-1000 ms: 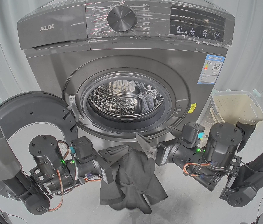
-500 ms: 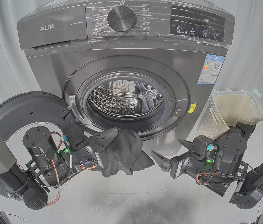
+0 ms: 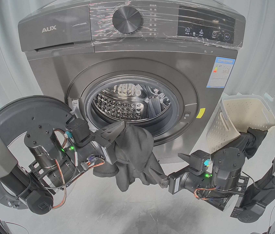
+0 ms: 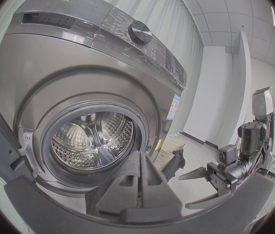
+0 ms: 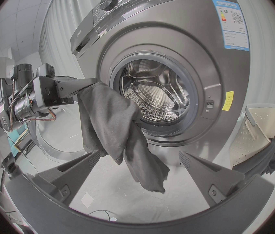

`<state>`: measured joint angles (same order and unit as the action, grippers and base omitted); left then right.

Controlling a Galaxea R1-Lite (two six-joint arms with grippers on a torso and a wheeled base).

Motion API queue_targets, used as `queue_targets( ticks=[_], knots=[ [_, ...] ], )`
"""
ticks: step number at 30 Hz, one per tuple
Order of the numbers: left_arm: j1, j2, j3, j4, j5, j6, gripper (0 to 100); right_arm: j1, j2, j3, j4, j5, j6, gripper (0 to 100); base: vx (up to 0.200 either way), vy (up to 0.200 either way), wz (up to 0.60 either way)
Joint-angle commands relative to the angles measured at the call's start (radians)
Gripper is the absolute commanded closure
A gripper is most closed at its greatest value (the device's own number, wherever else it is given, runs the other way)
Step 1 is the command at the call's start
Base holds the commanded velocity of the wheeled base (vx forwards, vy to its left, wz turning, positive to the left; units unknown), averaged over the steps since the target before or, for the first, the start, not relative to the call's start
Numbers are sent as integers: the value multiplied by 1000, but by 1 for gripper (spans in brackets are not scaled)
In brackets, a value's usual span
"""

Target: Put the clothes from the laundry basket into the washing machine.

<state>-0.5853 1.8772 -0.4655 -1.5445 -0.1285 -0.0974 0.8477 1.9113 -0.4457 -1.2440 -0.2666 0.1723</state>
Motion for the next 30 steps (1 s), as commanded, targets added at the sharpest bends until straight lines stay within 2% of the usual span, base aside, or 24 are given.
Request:
queue_targets(
  ticks=[1, 8, 30],
  knots=[
    [1, 11, -19, 0, 6, -2, 100, 24, 64, -28, -25, 0, -1, 0, 0, 0, 0],
    [-1, 14, -22, 0, 7, -1, 100, 51, 129, -53, -106, 32, -30, 0, 0, 0, 0],
    [-4, 13, -18, 0, 7, -1, 100, 51, 241, -151, -133, 30, -51, 0, 0, 0, 0]
  ],
)
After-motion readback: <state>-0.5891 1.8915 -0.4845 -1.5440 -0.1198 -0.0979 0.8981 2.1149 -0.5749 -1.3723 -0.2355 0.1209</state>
